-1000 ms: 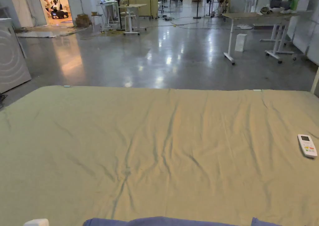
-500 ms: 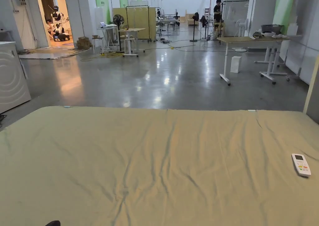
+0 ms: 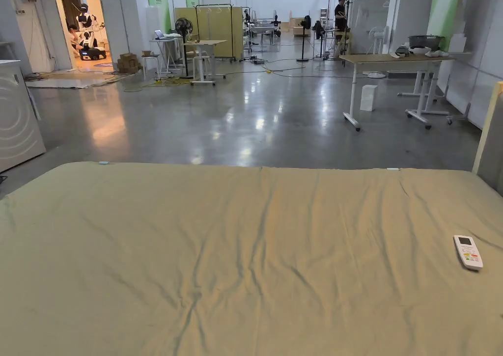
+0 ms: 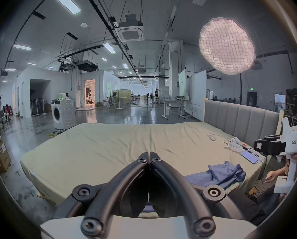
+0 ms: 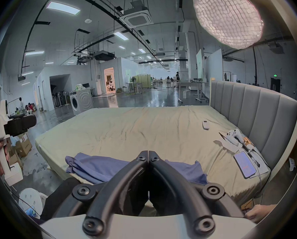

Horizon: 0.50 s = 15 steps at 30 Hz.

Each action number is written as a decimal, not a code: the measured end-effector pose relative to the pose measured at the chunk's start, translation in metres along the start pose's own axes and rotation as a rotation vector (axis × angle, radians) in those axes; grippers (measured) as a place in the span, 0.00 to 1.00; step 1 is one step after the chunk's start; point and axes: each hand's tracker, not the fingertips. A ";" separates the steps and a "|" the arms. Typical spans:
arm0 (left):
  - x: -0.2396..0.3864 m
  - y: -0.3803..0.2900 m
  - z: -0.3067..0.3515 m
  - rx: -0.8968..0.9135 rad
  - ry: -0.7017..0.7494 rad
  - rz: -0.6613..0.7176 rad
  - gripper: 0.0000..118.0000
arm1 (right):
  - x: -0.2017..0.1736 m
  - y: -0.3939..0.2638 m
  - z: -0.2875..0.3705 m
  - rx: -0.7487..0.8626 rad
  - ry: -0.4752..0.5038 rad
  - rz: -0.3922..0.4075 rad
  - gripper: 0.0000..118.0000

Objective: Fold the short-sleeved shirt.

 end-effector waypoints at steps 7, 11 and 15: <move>-0.003 0.003 0.001 -0.039 -0.004 -0.015 0.00 | 0.004 -0.001 0.004 -0.002 -0.015 -0.024 0.00; -0.004 0.000 0.000 -0.058 -0.018 -0.014 0.00 | 0.004 -0.004 0.003 -0.009 -0.018 -0.019 0.00; -0.004 -0.002 -0.001 -0.082 -0.034 -0.006 0.00 | 0.005 -0.006 0.001 -0.014 -0.010 -0.035 0.00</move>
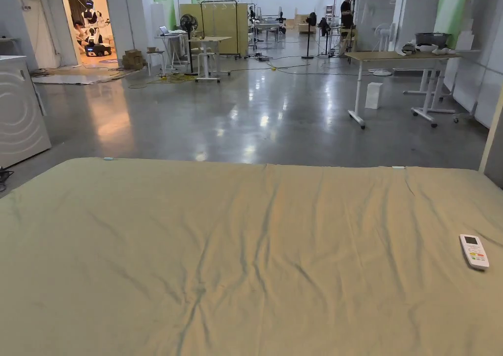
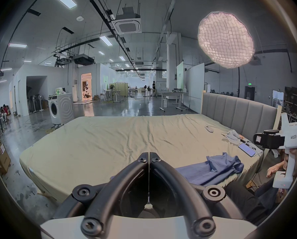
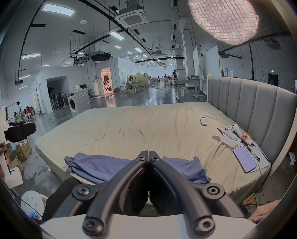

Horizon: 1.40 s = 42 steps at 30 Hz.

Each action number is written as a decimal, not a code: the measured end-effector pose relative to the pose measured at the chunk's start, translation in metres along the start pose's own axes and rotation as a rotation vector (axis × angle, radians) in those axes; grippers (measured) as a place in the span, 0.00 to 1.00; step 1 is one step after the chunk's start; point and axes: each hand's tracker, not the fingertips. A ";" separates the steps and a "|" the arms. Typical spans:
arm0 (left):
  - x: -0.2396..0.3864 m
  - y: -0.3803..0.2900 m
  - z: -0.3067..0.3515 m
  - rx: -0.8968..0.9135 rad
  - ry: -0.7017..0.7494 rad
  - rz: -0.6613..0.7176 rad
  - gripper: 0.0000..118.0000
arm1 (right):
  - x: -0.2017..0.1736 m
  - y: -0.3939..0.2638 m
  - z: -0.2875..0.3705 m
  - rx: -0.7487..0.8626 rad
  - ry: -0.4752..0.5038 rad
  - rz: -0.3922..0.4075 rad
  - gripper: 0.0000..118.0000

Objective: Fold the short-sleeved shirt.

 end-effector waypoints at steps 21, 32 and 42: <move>-0.136 -0.061 -0.128 -0.344 -0.186 0.560 0.98 | 0.008 -0.016 -0.020 -0.081 0.013 -0.029 0.00; -0.149 -0.138 -0.203 -0.587 -0.228 0.877 0.87 | 0.017 -0.025 -0.030 -0.173 -0.027 -0.075 0.00; -0.151 -0.146 -0.227 -0.552 -0.315 1.086 0.59 | 0.006 -0.027 -0.040 -0.200 -0.007 -0.086 0.00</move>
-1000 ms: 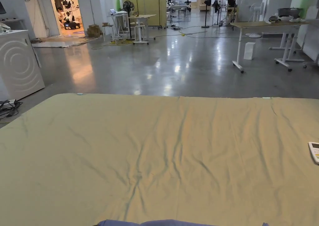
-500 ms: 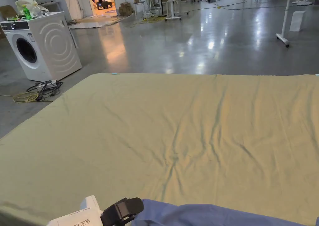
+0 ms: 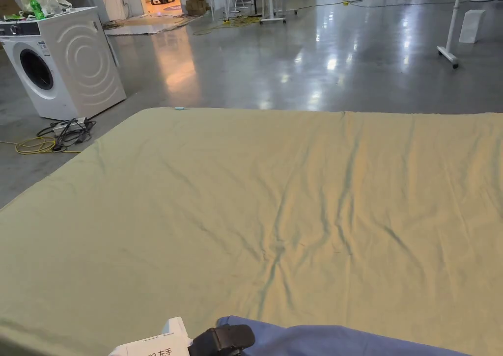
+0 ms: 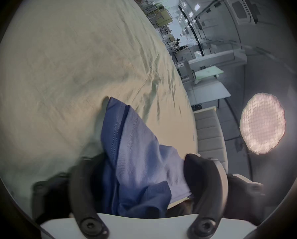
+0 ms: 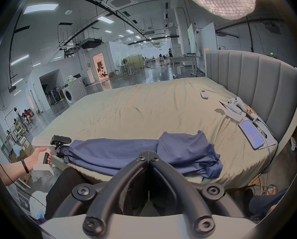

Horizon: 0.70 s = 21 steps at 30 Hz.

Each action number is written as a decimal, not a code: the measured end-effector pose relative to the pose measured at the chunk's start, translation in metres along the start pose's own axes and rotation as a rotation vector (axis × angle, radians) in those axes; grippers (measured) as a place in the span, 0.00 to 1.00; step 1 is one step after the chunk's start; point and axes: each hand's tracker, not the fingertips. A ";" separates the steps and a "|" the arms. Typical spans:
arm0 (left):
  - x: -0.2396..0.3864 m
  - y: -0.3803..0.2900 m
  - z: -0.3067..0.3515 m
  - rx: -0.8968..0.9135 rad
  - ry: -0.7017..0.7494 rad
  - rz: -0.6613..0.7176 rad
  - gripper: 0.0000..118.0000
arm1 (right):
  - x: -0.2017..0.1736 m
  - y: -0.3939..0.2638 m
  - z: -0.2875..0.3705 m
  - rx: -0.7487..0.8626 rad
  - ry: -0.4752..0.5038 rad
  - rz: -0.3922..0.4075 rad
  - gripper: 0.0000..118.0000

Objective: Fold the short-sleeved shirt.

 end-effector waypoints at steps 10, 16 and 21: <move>-0.005 0.002 0.001 0.129 0.156 0.001 0.06 | 0.001 -0.001 0.004 -0.019 -0.013 0.013 0.00; 0.008 0.010 0.037 0.151 0.121 -0.161 0.06 | 0.010 0.000 0.009 -0.015 -0.025 0.018 0.00; -0.009 0.048 0.079 0.237 0.232 -0.187 0.06 | 0.015 -0.007 0.007 -0.016 -0.010 -0.003 0.00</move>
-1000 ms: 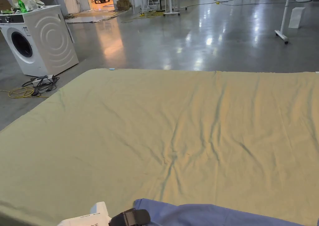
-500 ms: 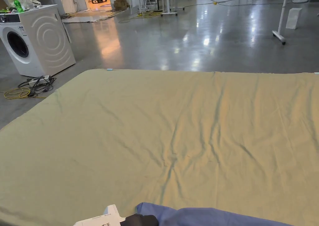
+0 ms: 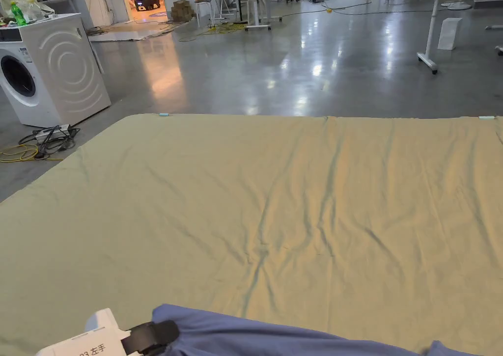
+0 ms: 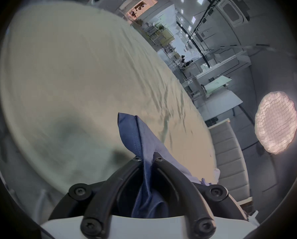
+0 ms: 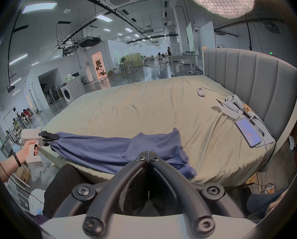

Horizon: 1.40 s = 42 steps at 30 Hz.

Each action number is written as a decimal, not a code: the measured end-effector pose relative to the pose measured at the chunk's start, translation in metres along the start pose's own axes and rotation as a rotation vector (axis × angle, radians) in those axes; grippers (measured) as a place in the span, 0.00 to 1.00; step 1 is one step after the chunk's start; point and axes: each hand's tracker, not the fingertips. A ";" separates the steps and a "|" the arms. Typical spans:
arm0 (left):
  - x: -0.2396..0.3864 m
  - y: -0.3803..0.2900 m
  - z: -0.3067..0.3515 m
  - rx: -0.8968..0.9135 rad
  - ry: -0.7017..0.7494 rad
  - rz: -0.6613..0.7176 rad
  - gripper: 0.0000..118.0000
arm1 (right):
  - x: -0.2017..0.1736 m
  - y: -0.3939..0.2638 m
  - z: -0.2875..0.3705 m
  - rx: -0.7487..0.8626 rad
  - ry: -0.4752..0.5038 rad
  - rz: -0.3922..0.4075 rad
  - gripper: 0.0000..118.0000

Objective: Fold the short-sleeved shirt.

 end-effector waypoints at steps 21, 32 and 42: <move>0.205 -0.170 -0.134 -0.328 -0.141 -0.390 0.06 | 0.022 -0.031 0.040 0.018 -0.129 0.020 0.00; 0.228 -0.161 -0.088 -0.138 -0.263 -0.431 0.82 | 0.038 -0.037 0.043 0.028 -0.103 -0.141 0.00; 0.165 -0.171 -0.132 -0.336 -0.200 -0.089 0.05 | 0.031 -0.038 0.034 0.014 -0.063 -0.164 0.00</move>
